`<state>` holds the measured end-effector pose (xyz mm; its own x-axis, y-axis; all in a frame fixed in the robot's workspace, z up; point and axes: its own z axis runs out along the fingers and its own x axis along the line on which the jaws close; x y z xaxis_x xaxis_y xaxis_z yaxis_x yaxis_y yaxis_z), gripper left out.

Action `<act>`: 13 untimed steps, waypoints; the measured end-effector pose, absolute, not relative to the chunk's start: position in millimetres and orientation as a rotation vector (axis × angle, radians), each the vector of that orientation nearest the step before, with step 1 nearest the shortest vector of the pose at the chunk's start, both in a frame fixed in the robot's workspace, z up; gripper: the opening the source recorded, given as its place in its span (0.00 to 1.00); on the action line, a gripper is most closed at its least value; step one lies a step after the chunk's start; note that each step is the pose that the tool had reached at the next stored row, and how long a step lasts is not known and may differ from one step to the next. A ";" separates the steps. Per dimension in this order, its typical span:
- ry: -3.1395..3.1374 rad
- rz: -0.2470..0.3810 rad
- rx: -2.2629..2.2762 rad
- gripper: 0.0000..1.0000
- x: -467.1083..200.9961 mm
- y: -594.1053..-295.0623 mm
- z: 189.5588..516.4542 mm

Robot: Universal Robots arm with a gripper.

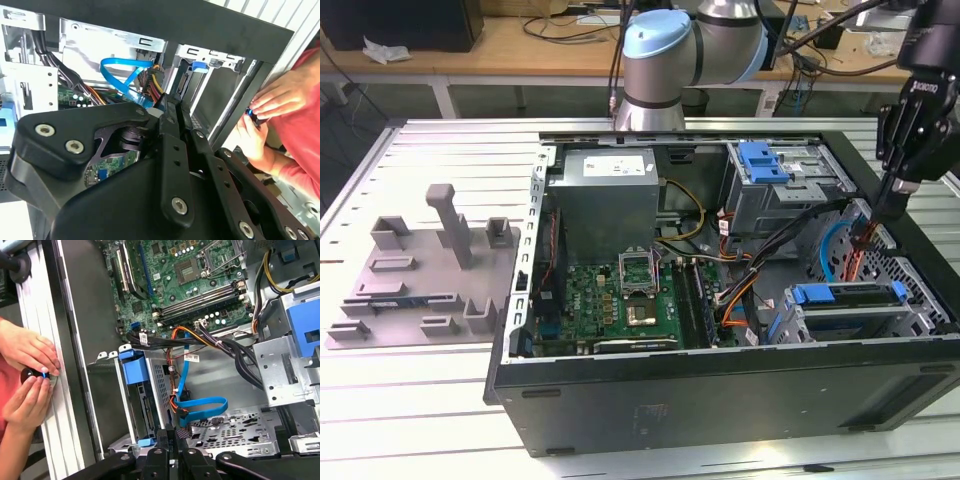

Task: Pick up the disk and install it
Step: 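Insert the first disk wire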

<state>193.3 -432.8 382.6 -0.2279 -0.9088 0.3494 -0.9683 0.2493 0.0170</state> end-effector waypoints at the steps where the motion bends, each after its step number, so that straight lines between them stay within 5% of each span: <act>1: -2.243 0.286 1.745 0.17 192.9 -435.9 382.7; 13: -2.280 0.234 1.776 0.17 180.0 -473.6 382.1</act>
